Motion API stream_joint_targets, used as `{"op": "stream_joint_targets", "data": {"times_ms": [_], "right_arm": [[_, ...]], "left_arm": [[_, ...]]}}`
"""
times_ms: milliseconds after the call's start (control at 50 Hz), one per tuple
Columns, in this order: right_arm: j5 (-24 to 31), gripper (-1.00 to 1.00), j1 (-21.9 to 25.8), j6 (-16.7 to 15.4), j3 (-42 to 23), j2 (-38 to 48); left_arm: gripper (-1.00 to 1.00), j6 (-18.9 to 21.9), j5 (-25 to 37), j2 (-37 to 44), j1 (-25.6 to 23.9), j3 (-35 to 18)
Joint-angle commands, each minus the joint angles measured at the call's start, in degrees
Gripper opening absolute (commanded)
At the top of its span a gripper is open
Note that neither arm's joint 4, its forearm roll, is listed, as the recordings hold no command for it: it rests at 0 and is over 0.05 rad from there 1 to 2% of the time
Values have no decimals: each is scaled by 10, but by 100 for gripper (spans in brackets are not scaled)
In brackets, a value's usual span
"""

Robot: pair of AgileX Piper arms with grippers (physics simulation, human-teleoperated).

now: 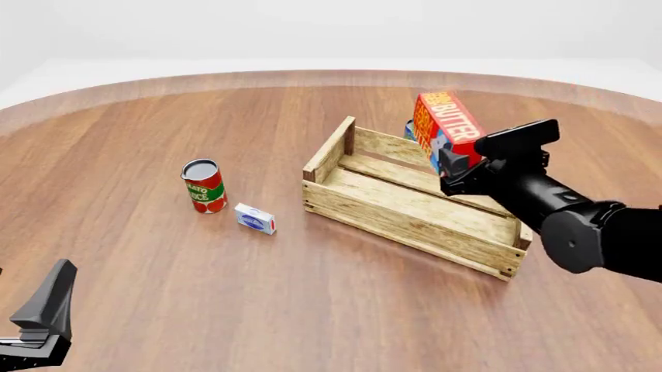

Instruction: Pick up the butter and put it in the tray.

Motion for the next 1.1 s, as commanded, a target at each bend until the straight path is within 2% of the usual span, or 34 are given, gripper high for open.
{"op": "stream_joint_targets", "data": {"times_ms": [20, 440, 460, 500, 1100], "right_arm": [[-16, -100, 10, 15, -20, 24], [-36, -100, 9, 19, -32, 71], [-43, -100, 8, 7, -30, 73], [-45, -100, 7, 7, -31, 75], [-69, -100, 4, 22, -47, 140]], "left_arm": [[100, 0, 0, 0, 0, 0], [100, 0, 0, 0, 0, 0], [100, 0, 0, 0, 0, 0], [100, 0, 0, 0, 0, 0], [100, 0, 0, 0, 0, 0]]}}
